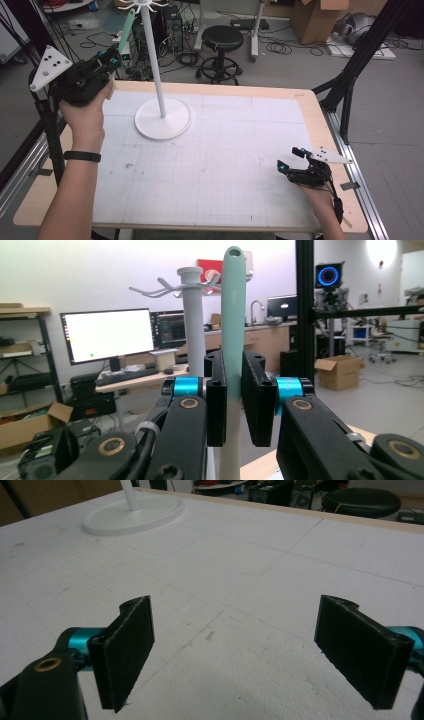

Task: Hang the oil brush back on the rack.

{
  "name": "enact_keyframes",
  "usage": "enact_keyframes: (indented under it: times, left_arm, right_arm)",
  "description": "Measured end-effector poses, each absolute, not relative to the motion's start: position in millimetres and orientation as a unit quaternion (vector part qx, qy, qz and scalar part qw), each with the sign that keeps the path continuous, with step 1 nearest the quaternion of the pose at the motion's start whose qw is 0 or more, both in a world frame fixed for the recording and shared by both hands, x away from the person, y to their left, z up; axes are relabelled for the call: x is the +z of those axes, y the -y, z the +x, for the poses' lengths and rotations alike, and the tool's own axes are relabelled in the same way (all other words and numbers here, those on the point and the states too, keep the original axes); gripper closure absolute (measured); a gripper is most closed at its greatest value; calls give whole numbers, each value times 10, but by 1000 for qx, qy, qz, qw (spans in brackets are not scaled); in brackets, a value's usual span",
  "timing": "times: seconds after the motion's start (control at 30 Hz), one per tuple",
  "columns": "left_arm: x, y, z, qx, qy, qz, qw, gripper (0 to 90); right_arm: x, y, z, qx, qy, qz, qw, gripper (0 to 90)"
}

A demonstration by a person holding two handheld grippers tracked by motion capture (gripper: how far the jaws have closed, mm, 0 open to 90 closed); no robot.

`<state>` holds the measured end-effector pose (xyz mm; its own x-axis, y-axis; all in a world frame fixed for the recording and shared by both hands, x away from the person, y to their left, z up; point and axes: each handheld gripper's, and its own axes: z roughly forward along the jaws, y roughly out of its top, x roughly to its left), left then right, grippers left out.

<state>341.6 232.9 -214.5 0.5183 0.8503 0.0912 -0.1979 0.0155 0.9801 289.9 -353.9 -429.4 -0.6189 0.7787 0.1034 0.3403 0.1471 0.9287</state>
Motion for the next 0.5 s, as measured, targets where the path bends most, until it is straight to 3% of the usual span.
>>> enact_keyframes:
  times: [0.5]
  left_arm:
    - [-2186,-2321,3517,410,-301,575,641,813]
  right_arm:
    - [-4292,3536,2893,528,-729,384,205,155]
